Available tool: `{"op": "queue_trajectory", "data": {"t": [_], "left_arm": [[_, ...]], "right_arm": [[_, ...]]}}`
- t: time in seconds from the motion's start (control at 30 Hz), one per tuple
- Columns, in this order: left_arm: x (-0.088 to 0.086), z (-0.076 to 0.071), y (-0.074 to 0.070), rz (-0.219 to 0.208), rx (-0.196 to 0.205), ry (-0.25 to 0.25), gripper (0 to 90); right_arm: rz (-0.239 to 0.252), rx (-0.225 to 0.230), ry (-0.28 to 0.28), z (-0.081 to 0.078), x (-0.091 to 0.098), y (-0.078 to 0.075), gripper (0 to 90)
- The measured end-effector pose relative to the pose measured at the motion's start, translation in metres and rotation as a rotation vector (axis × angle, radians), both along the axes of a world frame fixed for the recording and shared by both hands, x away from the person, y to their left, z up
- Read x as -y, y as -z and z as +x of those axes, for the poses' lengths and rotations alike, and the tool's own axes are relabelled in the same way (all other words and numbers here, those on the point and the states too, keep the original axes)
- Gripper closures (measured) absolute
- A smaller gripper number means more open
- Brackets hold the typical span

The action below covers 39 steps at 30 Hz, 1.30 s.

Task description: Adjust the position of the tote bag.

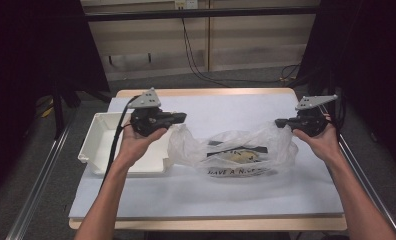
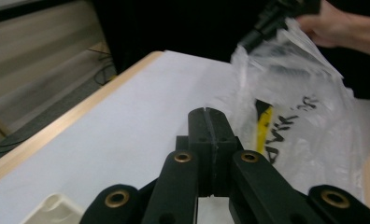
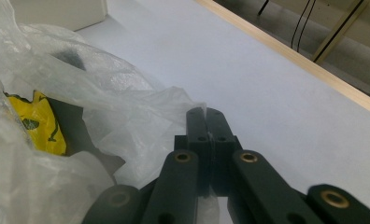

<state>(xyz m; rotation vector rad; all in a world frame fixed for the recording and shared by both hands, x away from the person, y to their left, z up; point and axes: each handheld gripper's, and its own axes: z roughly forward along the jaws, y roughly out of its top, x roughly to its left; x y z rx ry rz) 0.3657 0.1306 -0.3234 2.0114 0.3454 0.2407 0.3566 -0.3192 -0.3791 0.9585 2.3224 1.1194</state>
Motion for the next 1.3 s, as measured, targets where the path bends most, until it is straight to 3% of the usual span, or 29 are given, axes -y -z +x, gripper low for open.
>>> {"op": "queue_trajectory", "data": {"t": [0.1,0.27,0.4,0.57,0.7,0.93,1.1,1.3], "left_arm": [[0.022,-0.006,0.015,0.087,-0.02,0.066,90.0],[0.042,-0.008,0.041,0.25,-0.051,0.106,90.0],[0.047,-0.008,0.052,0.303,-0.081,0.116,90.0],[0.054,-0.02,0.058,0.329,-0.088,0.173,90.0],[0.063,-0.03,0.069,0.381,-0.095,0.218,90.0],[0.074,-0.033,0.101,0.451,-0.145,0.193,90.0],[0.071,-0.029,0.101,0.406,-0.16,0.169,90.0],[0.068,-0.027,0.101,0.4,-0.162,0.153,90.0]], "right_arm": [[0.005,0.002,0.001,0.0,-0.001,0.0,90.0],[-0.006,-0.008,-0.001,-0.001,0.0,0.005,90.0],[-0.005,-0.023,-0.006,-0.003,0.003,0.01,90.0],[-0.014,-0.023,0.014,-0.005,0.005,0.015,90.0],[-0.022,-0.034,0.041,-0.003,0.008,0.023,90.0],[-0.018,-0.062,0.012,-0.002,0.007,0.032,90.0],[0.019,-0.039,-0.012,-0.012,0.009,0.02,79.9],[0.05,0.0,-0.05,-0.032,0.006,-0.005,67.2]]}}
